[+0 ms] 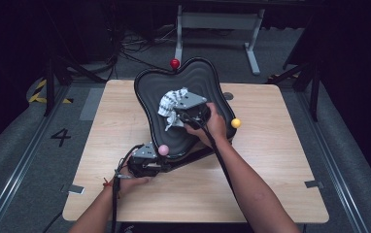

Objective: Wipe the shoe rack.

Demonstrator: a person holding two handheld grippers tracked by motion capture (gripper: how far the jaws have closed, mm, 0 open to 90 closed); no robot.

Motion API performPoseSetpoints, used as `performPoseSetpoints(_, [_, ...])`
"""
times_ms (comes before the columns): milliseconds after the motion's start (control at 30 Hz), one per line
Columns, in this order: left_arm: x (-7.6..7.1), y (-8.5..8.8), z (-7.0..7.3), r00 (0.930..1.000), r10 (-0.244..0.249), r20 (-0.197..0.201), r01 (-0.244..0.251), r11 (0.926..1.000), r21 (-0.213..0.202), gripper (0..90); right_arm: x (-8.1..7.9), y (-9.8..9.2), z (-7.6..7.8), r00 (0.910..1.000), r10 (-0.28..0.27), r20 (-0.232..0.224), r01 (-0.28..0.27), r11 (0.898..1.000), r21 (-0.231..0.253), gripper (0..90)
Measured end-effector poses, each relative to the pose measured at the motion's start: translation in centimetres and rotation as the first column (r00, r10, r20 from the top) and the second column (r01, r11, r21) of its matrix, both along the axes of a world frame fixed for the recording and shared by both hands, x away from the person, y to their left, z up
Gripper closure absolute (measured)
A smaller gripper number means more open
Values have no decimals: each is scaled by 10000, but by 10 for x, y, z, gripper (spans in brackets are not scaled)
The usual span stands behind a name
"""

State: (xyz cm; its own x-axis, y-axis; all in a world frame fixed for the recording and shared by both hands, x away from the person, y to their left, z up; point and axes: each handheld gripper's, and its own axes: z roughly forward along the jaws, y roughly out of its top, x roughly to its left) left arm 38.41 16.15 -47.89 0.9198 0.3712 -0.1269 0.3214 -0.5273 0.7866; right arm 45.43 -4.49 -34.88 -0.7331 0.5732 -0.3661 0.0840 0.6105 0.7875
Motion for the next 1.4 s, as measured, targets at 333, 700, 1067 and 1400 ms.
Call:
performPoseSetpoints(333, [0, 0, 0, 10000, 26, -34, -26, 10000, -46, 722, -22, 26, -6, 9966, 795, 214, -790, 9966, -224, 790])
performPoseSetpoints(700, [-1, 0, 0, 9999, 41, -95, -41, 10000, -87, 722, -9, -3, -4, 9995, -307, 103, 309, 9993, -208, 795])
performPoseSetpoints(1067, [0, 0, -1, 9999, 30, -98, -31, 9999, -138, 721, 10, -58, -3, 9773, -2110, -172, 2103, 9771, -328, 798])
performPoseSetpoints(1400, [0, 0, -1, 10000, 14, -89, -16, 9999, -124, 721, 18, -89, -5, 9551, -2946, -314, 2933, 9551, -416, 798])
